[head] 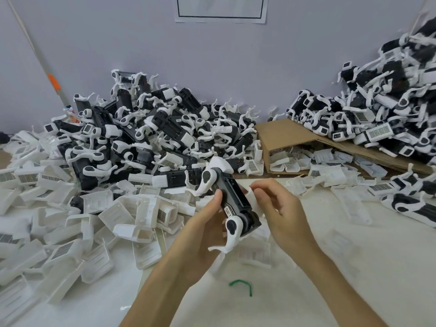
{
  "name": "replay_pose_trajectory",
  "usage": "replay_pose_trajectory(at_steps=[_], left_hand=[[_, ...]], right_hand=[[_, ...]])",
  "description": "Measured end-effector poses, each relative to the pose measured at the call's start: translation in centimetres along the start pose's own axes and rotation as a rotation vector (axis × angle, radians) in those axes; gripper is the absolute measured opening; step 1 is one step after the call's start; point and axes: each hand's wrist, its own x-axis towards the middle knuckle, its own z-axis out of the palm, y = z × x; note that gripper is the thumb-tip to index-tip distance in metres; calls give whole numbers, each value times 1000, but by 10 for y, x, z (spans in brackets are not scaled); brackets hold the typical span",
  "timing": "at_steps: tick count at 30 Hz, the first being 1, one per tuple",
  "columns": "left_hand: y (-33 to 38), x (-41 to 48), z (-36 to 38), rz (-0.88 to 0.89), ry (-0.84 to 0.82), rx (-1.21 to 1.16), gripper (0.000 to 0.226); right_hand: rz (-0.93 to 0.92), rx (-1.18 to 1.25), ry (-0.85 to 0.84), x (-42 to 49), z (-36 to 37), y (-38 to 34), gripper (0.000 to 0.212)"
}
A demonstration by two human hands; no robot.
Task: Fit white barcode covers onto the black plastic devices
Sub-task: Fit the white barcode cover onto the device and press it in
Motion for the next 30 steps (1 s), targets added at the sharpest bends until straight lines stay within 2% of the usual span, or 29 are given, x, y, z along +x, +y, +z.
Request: replay_pose_trajectory(at_steps=[5, 10, 13, 16, 18, 22, 26, 28, 30], left_hand=[[-2, -6, -1, 102, 68, 224, 60], [0, -12, 5, 150, 110, 424, 55], [-3, -13, 9, 148, 119, 463, 49], [-4, -12, 11, 165, 132, 426, 46], [-2, -11, 9, 162, 135, 390, 50], [2, -11, 3, 141, 154, 285, 55], [5, -7, 3, 94, 248, 141, 44], [5, -3, 3, 84, 268, 96, 37], [3, -4, 2, 77, 260, 141, 42]], right_hand=[[38, -70, 4, 3, -2, 1, 15], [288, 301, -75, 6, -3, -4, 35], [344, 344, -60, 7, -4, -3, 44], [368, 346, -10, 7, -4, -1, 27], [360, 354, 24, 7, -4, 0, 8], [246, 323, 122, 4, -1, -3, 17], [115, 217, 256, 2, -2, -5, 10], [64, 229, 234, 1, -2, -7, 11], [30, 267, 156, -1, 1, -9, 12]])
